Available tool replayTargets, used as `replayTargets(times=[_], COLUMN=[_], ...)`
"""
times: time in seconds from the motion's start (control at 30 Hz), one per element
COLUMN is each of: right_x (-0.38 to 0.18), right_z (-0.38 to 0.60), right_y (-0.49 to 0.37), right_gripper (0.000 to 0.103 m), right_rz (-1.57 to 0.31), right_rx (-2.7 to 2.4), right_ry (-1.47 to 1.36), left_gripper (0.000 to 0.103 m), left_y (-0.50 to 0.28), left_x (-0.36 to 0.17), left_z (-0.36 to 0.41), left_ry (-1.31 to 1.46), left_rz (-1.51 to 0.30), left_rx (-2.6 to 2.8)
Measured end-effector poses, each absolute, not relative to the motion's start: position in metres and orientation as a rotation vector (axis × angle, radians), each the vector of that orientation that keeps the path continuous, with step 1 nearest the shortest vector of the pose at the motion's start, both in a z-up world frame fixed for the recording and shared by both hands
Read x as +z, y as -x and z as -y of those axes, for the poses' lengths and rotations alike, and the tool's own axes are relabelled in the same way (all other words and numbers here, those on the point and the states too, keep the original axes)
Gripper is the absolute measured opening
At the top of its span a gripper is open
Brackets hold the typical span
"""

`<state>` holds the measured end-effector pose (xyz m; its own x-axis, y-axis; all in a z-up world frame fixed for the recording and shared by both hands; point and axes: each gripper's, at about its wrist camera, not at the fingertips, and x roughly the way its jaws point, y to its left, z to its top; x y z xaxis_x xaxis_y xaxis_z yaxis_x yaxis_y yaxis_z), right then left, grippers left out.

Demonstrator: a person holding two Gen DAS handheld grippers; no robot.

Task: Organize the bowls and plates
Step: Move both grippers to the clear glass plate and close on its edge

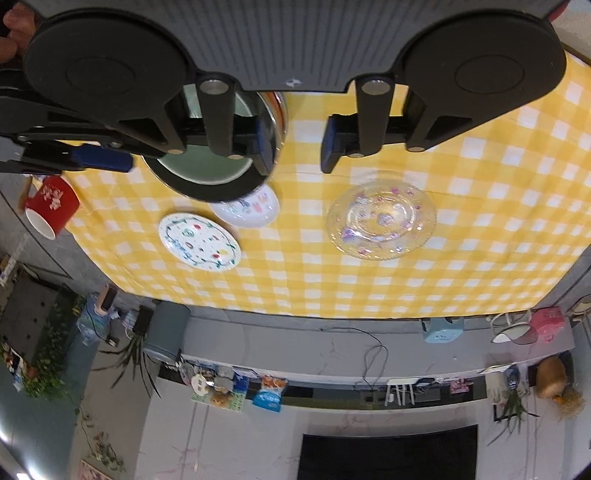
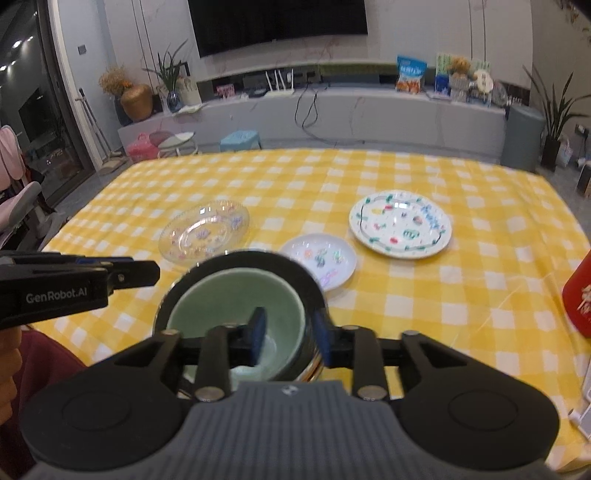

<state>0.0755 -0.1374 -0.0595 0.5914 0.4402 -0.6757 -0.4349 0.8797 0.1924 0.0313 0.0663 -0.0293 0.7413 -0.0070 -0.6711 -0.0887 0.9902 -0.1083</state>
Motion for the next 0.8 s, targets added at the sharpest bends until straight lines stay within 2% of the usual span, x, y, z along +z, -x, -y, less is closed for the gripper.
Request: replayTargets(times=[0.17,0.53,0.8], right_x=[-0.057,-0.045,-0.047], right_z=[0.146,0.204,0.25], right_y=[-0.08,-0.111,-0.166], right_gripper=[0.05,0.05,0.05], right_rz=[-0.778,-0.8,-0.867], right_rx=[0.49,0.429,0.394], right_ry=[-0.02,-0.139,-0.368], left_gripper=[0.043,0.043,0.044], left_y=[-0.031,-0.053,-0.097], left_x=[-0.026,-0.014,-0.011], left_z=[-0.075,-0.111,-0.112], left_ry=[0.134,0.266,0.285], left_rz=[-0.723,-0.757,-0.773], left_rx=[0.086,0.129,0.043])
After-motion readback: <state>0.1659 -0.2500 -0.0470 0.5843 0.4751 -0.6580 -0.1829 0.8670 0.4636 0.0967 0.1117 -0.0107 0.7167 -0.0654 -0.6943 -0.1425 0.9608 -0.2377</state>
